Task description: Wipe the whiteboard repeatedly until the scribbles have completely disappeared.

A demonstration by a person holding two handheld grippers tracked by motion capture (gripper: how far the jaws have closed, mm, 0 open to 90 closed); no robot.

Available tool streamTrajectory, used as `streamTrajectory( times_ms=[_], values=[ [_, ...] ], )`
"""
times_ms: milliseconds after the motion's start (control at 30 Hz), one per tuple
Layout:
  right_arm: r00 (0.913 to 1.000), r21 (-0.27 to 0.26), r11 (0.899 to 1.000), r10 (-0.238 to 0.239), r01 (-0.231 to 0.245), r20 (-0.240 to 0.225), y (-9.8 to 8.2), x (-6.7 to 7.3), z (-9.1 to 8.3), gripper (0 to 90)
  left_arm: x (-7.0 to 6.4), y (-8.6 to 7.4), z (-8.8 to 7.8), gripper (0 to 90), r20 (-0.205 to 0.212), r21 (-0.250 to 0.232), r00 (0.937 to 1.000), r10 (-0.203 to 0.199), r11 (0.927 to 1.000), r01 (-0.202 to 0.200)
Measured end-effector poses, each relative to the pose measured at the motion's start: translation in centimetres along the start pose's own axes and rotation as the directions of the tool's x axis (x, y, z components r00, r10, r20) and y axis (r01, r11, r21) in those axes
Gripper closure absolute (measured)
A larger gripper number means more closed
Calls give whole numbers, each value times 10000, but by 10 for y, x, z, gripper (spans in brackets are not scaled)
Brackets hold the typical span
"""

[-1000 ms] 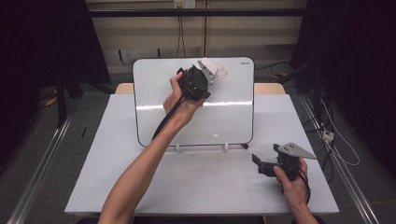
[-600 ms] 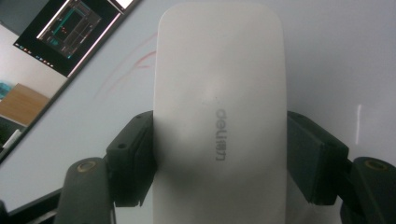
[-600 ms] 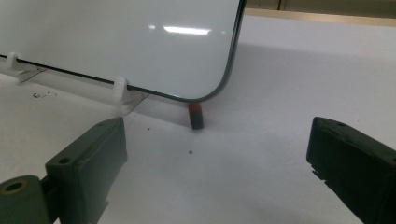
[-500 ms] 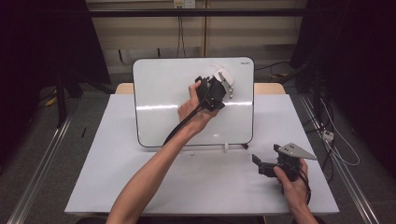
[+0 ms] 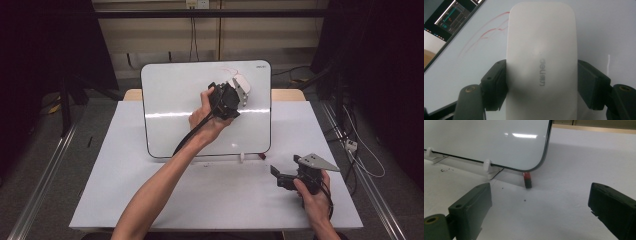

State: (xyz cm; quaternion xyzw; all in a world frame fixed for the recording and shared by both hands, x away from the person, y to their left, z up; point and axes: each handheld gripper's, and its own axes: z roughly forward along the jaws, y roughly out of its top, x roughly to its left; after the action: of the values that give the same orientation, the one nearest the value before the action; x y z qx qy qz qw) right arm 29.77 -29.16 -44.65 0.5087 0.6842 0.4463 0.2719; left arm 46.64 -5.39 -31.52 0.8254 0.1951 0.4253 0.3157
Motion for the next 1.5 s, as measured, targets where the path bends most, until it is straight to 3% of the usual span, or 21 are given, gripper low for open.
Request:
streamTrajectory(
  times_ms=[133, 433, 567, 767, 1033, 1200, 1500],
  values=[
    [10000, 8, 10000, -5, 5, 21, 0, 0, 0, 54, 8, -1, -2, 312, -108, -6, 9999, -43, 10000, 43],
    [10000, 12, 10000, 35, -35, 19, 0, 0, 0, 54, 41, -12, -9, 311, -291, 99, 9958, -870, 9961, 874],
    [10000, 25, 10000, 3, -3, 16, 0, 0, 1, 54, 41, -13, -9, 312, -378, 106, 9959, -816, 9966, 820],
    [10000, 39, 10000, 60, -60, 21, 0, 0, 0, 54, 29, -10, -7, 311, -558, 104, 9973, -467, 9988, 474],
    [10000, -2, 10000, 51, -51, 29, -1, -1, 0, 54, 38, -17, -10, 311, -603, 200, 9908, -1211, 9923, 1225],
    [10000, 9, 10000, 37, -37, 49, 0, -1, 0, 55, 35, -13, -8, 310, -622, 292, 9931, -998, 9944, 1018],
    [10000, -8, 10000, 20, -20, 40, 0, 0, 0, 55, 37, -4, -4, 310, -639, 415, 9930, -991, 9939, 1018]
  ],
)
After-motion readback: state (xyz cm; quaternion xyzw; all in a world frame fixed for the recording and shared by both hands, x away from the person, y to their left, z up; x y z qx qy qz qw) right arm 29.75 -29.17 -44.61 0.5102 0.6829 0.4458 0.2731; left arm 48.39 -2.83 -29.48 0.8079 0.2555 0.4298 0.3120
